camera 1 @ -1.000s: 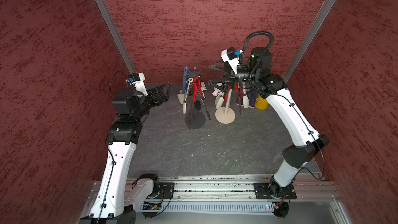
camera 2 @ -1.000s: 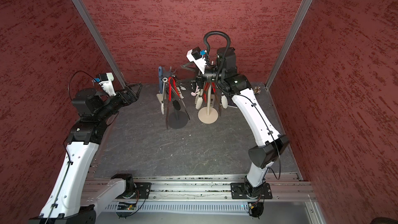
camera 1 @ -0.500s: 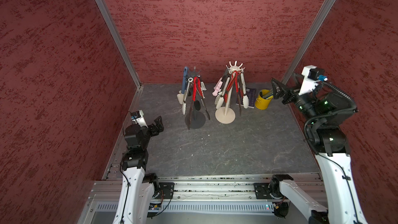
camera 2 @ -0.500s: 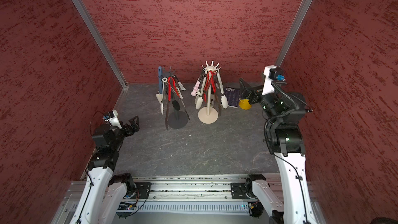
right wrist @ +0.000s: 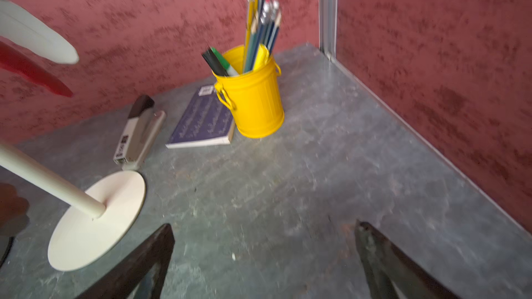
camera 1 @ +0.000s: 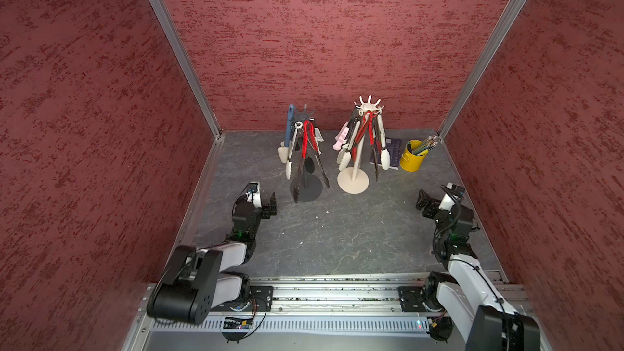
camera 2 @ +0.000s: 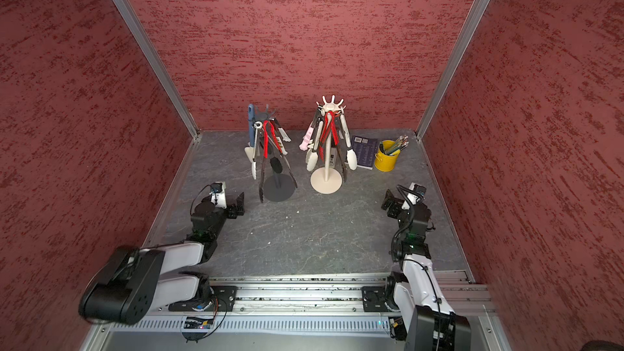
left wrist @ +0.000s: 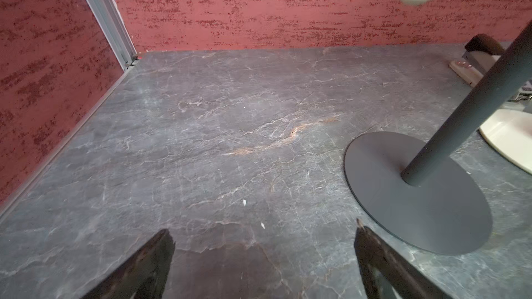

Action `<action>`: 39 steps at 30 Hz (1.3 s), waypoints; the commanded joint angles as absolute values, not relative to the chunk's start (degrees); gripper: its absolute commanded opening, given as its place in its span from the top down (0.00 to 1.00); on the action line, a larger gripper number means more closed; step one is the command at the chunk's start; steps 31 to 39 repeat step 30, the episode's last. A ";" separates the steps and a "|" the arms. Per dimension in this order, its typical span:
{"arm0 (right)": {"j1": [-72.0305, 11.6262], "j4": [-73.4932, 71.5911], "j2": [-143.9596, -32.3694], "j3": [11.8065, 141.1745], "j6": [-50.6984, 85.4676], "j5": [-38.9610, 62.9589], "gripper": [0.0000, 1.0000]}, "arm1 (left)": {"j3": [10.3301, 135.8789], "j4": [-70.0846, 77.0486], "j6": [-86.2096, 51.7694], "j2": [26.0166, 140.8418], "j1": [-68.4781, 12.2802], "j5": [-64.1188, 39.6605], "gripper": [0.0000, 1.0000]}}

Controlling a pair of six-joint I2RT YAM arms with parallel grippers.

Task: Hang food tongs on kitchen utensil racks
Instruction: Reset both arms

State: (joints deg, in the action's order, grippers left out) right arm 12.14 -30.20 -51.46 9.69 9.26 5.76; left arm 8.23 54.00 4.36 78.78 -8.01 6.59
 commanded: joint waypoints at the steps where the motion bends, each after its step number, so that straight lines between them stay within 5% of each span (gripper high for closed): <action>1: 10.41 -53.94 -56.68 7.78 7.07 5.88 0.00 | 9.45 74.02 7.39 86.80 -6.43 7.18 0.00; 3: 8.87 -61.08 -60.92 5.62 6.22 4.07 0.00 | 9.34 80.83 6.13 92.34 -4.62 5.68 0.00; 11: 6.24 -74.73 -78.57 8.73 3.86 1.82 0.00 | 21.66 50.65 -0.29 87.43 2.26 -1.14 0.00; 14: 4.50 -80.42 -89.35 10.79 3.95 -1.89 0.00 | 19.25 55.20 -1.82 87.46 2.93 -0.29 0.00; 39: 3.37 -75.63 -87.80 12.13 2.87 -3.26 0.00 | 21.49 51.37 -0.36 87.65 3.43 -5.27 0.00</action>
